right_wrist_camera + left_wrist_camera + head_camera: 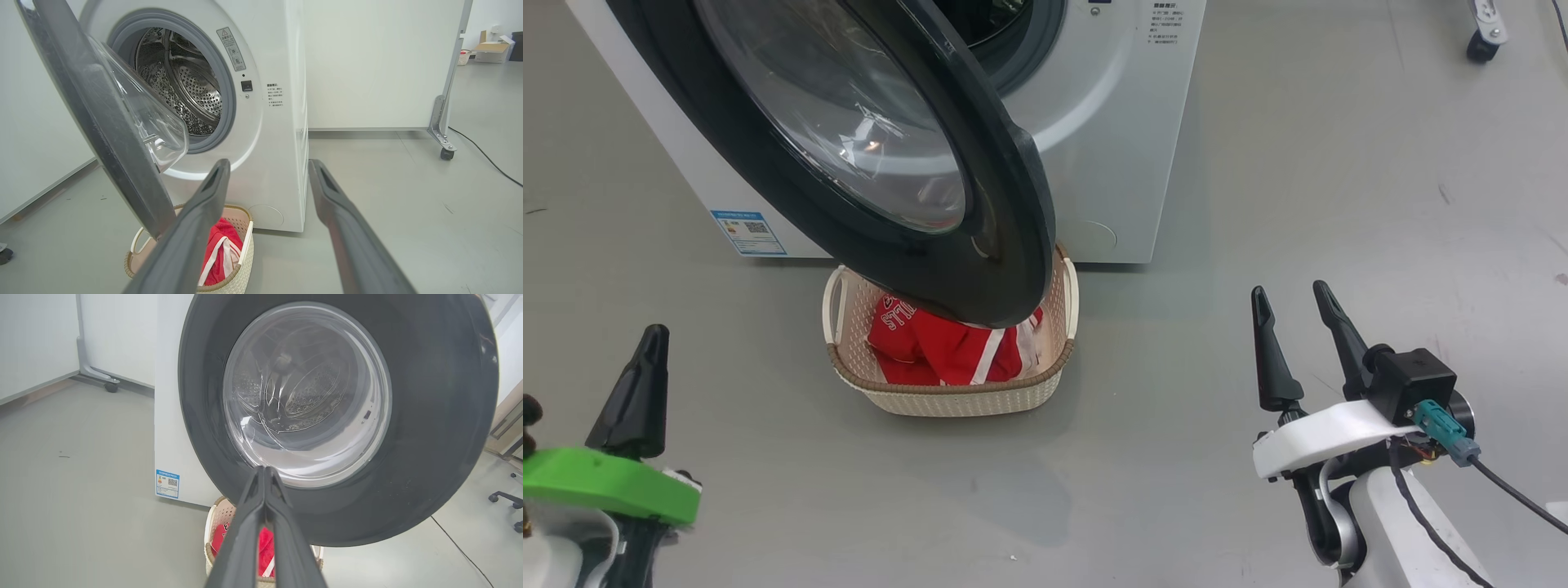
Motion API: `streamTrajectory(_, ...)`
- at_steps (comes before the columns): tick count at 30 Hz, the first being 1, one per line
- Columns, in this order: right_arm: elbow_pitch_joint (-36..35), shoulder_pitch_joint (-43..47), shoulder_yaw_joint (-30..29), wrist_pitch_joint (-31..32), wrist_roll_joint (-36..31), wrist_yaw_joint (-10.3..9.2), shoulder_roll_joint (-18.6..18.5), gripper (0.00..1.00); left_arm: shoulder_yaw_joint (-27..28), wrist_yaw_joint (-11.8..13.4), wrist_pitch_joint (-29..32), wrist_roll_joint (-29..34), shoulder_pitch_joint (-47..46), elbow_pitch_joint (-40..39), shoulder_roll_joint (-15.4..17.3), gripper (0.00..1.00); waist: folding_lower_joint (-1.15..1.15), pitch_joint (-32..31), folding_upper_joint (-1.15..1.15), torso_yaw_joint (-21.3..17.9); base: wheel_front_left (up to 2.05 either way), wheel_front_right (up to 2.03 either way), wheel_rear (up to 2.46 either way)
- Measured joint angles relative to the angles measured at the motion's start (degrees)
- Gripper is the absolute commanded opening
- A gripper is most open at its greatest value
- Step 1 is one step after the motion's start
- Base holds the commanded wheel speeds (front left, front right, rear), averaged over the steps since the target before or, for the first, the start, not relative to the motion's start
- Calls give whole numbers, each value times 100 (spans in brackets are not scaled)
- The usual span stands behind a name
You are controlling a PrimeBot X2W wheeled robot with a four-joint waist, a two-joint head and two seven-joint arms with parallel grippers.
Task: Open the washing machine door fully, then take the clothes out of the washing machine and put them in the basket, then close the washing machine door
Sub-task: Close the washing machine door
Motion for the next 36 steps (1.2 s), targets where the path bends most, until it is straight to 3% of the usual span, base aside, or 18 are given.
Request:
streamTrajectory(5,-10,1,-52,0,-10,3,-1,100,-194,-1,-600,972,92,-21,179,0,0,-28,0,33,0,0,0)
streamTrajectory(8,-15,3,-55,0,-21,14,1,100,-238,0,-767,1245,169,-8,205,0,0,-37,0,61,0,0,0)
streamTrajectory(9,-21,3,-55,0,-41,22,1,100,-272,1,-765,1345,202,-7,190,0,0,-37,0,70,0,0,0)
streamTrajectory(10,-141,5,-146,0,-56,47,0,100,-280,98,-764,1570,256,22,-59,0,0,-10,0,142,0,0,0)
streamTrajectory(13,-138,6,-132,0,-96,53,5,100,-177,225,-764,1656,313,23,-186,0,0,-16,0,174,0,0,0)
streamTrajectory(15,-140,6,-131,0,-104,54,4,100,-96,267,-764,1699,341,24,-250,91,0,-15,0,188,0,0,0)
streamTrajectory(16,-140,6,-132,0,-104,54,5,100,-69,268,-764,1704,357,24,-264,100,0,-13,0,194,0,0,0)
streamTrajectory(36,-137,62,-133,0,-104,102,5,100,697,352,-761,2495,525,-347,-892,100,0,-28,0,262,0,0,0)
